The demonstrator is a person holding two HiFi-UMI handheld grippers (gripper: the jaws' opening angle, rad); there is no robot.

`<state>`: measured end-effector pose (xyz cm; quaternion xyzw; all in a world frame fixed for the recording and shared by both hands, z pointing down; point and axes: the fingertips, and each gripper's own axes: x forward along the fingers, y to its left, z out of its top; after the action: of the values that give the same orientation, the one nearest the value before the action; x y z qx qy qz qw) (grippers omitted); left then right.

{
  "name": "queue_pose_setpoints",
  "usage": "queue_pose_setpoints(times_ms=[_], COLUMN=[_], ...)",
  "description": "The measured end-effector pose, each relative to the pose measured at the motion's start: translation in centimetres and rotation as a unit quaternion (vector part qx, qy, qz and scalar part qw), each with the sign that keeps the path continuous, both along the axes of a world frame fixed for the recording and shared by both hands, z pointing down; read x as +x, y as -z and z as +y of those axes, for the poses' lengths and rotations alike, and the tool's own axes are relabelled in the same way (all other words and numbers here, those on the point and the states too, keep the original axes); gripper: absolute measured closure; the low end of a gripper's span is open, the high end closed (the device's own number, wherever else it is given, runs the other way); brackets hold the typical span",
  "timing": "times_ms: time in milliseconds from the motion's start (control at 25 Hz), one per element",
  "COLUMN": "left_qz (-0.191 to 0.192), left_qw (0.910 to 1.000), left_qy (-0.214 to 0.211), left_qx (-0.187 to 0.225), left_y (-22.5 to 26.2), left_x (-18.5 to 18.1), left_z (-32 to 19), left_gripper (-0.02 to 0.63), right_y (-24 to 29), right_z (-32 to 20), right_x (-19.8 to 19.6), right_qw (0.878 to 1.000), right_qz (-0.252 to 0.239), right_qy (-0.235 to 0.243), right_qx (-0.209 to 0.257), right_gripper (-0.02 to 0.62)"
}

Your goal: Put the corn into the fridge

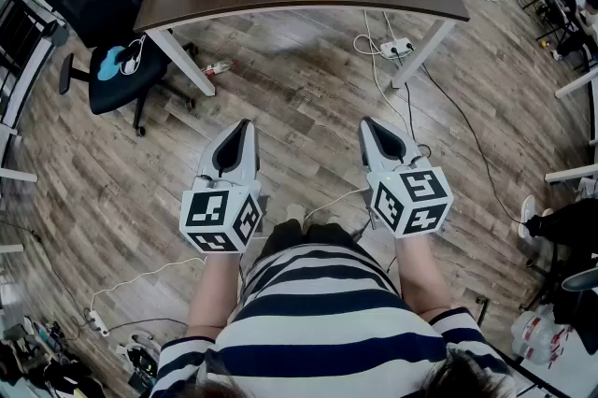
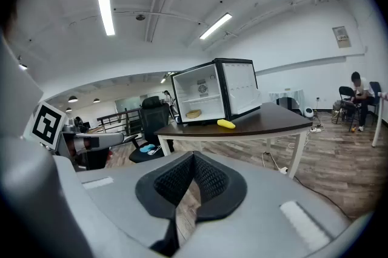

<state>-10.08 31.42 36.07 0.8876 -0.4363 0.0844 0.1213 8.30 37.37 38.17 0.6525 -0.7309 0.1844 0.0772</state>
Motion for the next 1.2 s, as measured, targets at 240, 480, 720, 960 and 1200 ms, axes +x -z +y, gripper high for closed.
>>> queue_pose_setpoints(times_ms=[240,480,720,960,1200], left_qz=[-0.002,0.000,-0.013,-0.024,-0.021], left_qw=[0.9999,0.9996,0.9994,0.9988,0.9987], left_qy=[-0.015,-0.023,-0.029,-0.040,-0.037], left_qx=[-0.005,-0.013,-0.016,-0.018,-0.030], left_y=[-0.2,-0.6,-1.5,-2.3,-3.1], left_x=[-0.2,-1.5,-3.0,-4.5,-4.8], left_z=[-1.1,-3.6,-5.5,-7.2,-9.2], left_gripper=[0.606,0.606,0.606,0.606,0.606], right_y=[0.0,-0.5,-1.0,-0.8,-1.1], right_z=[-1.3,-3.5,-5.3,-6.8,-8.6], right_x=[-0.7,-2.4,-4.1,-6.0,-6.2], right_qw=[1.000,1.000,1.000,1.000,1.000], right_qz=[-0.016,-0.021,-0.020,-0.022,-0.028], right_qy=[-0.004,-0.002,-0.005,-0.004,0.007], right_qx=[0.002,-0.005,-0.012,0.003,0.001], right_gripper=[0.601,0.601,0.601,0.601,0.601])
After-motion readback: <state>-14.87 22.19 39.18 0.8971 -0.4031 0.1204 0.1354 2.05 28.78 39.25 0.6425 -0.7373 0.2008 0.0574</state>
